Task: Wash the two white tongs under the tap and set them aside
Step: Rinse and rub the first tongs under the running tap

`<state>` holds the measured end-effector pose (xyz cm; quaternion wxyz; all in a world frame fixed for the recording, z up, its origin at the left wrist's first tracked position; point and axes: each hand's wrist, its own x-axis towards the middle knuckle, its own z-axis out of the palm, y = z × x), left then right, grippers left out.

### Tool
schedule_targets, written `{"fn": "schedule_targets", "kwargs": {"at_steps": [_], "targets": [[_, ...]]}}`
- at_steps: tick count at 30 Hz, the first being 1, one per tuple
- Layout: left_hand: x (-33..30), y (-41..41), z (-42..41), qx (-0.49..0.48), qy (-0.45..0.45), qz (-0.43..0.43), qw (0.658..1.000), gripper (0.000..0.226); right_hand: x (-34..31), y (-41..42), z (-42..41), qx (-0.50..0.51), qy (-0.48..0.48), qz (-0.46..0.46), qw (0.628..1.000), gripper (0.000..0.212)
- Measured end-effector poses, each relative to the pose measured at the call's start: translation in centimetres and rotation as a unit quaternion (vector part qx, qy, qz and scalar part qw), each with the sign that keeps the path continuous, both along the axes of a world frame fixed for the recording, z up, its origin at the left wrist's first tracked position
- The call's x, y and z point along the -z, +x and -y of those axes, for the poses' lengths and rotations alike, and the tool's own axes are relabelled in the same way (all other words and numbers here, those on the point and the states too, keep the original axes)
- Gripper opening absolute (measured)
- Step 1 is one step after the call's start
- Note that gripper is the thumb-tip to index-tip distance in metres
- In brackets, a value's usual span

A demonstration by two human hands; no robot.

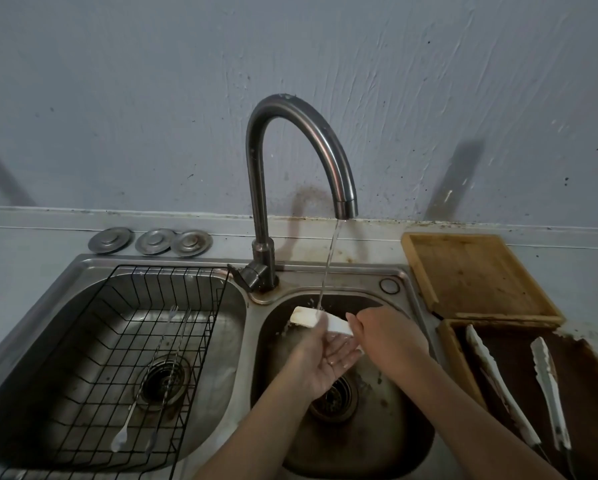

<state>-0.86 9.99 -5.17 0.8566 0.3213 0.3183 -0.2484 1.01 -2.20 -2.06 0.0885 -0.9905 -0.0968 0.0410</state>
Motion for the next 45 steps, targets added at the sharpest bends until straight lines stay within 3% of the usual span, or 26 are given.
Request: {"fn": "schedule_targets", "kwargs": {"at_steps": [2,7,13,18,20,25,28,30,31,33,36,39,41,45], "targets": [[-0.2,-0.3,0.1,0.03,-0.001,0.009,1.0,0.04,0.0,0.1,1.0,-0.007,-0.006,-0.002,1.0,0.044],[0.5,-0.2,-1.5,-0.006,-0.06,-0.049,0.997,0.075,0.2,-0.6,2.8,-0.036,-0.028,0.029,0.999,0.044],[-0.2,-0.5,0.8,0.063,0.014,0.006,0.998,0.05,0.2,-0.5,3.1,-0.035,-0.033,0.016,0.999,0.044],[-0.3,0.6,-1.1,0.044,-0.005,-0.023,0.999,0.081,-0.2,-0.9,3.5,-0.046,-0.033,0.048,0.997,0.043],[-0.5,0.6,-1.2,0.052,0.006,-0.013,0.999,0.075,-0.5,-0.9,3.2,-0.047,-0.045,0.063,0.996,0.044],[-0.6,0.0,-0.8,0.088,0.05,0.036,0.994,0.037,-0.7,-0.8,3.0,-0.065,-0.027,0.066,0.995,0.039],[-0.7,0.2,-1.8,0.079,0.08,0.036,0.993,0.042,-0.8,-1.1,3.3,-0.101,-0.032,0.054,0.993,0.032],[-0.8,0.3,-2.4,0.066,0.106,0.037,0.992,0.046,-0.7,-1.3,3.4,-0.17,-0.109,0.114,0.973,0.013],[-0.9,0.4,-2.7,0.067,0.126,0.038,0.989,0.047,-0.7,-1.5,3.5,-0.196,-0.135,0.151,0.959,0.021],[-1.1,0.7,-2.8,0.069,0.146,0.041,0.986,0.043,-0.6,-1.7,3.7,-0.2,-0.13,0.219,0.946,0.031],[-1.7,1.2,-2.7,0.06,0.15,0.054,0.985,0.036,-0.5,-1.6,3.6,-0.216,-0.092,0.29,0.928,0.023],[-2.2,2.1,-2.8,0.053,0.18,0.089,0.978,0.031,-1.1,-1.6,3.9,-0.165,-0.011,0.328,0.93,0.038],[-2.5,2.6,-2.7,0.057,0.201,0.118,0.971,0.029,-1.7,-1.2,4.0,-0.051,0.014,0.308,0.95,0.042],[-2.9,3.3,-2.1,0.038,0.209,0.14,0.967,0.028,-1.7,0.7,5.0,0.128,0.109,0.045,0.985,0.035]]}}
